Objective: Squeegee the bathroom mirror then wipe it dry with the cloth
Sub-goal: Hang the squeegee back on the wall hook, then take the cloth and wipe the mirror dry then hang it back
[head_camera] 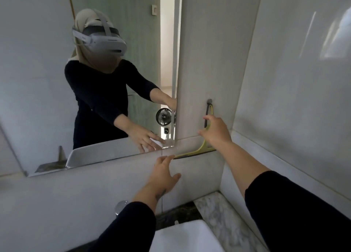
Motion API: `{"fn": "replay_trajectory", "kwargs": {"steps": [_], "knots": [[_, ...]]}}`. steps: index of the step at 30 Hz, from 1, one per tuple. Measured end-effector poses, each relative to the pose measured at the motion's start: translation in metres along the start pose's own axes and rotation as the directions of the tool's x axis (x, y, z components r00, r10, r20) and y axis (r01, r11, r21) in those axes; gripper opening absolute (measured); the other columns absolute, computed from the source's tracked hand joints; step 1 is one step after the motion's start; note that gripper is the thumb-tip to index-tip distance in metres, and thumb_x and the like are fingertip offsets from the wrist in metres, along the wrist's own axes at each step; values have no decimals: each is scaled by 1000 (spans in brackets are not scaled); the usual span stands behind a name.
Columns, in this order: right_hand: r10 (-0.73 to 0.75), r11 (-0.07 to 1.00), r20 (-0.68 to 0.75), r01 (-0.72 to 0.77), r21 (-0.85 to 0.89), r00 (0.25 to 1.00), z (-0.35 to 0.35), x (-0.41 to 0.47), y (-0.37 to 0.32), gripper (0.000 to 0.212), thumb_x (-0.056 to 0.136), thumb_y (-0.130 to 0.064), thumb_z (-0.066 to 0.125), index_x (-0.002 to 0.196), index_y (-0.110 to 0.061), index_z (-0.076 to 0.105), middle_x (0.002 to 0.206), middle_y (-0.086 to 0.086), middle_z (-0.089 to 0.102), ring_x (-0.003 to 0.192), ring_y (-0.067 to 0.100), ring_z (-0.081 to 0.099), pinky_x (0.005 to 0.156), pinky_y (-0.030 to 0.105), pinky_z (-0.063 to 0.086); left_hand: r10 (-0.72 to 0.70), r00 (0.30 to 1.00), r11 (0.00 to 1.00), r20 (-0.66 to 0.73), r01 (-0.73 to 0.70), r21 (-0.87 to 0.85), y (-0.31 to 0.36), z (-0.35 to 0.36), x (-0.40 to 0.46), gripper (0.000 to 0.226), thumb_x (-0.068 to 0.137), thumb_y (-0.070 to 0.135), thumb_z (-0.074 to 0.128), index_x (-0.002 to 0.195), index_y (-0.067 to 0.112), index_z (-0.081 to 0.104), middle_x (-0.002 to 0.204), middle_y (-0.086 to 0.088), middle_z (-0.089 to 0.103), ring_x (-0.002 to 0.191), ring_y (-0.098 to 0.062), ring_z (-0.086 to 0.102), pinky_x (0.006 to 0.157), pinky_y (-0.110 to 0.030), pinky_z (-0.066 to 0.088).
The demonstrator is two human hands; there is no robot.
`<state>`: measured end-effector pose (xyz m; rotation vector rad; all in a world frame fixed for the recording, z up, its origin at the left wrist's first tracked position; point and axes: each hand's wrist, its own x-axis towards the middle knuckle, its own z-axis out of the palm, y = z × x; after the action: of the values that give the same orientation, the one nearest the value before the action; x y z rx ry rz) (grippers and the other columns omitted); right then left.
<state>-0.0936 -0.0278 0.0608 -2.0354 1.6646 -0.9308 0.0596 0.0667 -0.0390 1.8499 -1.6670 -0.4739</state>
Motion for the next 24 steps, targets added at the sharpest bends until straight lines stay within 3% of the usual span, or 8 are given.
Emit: {"fn": "replay_trajectory", "kwargs": {"steps": [7,13,18,21,24], "knots": [[-246,962,173,261,-73,954,3,-57,-73,45,85,-30,67,129,-24,57,133,8,51,122,29,48,99,38,43,-41,993,992,-115,54,112,8,-100,-48,46,90,29,58,134,20,48,141,-5,44,129,-22,42,104,-29,31],[-453,891,232,448,79,861,38,-107,-158,38,89,-32,63,126,-24,59,135,7,52,122,26,50,98,35,41,-114,940,972,-321,173,162,-22,-200,-122,39,91,26,58,128,19,55,137,-5,50,126,-21,45,101,-25,31],[-633,774,292,596,213,717,81,-149,-235,40,92,-31,59,131,-24,56,136,8,51,124,27,48,99,38,41,-233,839,933,-492,336,132,-72,-267,-184,38,91,26,56,129,22,53,138,-7,45,125,-22,45,95,-23,32],[-726,687,305,666,290,616,111,-169,-284,40,93,-31,57,133,-27,54,129,4,54,120,22,48,105,40,40,-280,738,910,-614,408,76,-105,-296,-212,41,90,26,56,131,23,51,141,-3,42,125,-20,45,91,-23,35],[-799,600,303,721,346,519,144,-188,-328,42,94,-33,54,136,-31,50,136,4,49,127,23,44,109,43,36,-326,633,887,-702,462,5,-138,-317,-234,46,90,23,56,135,24,46,143,-2,37,129,-22,40,99,-31,38]]}}
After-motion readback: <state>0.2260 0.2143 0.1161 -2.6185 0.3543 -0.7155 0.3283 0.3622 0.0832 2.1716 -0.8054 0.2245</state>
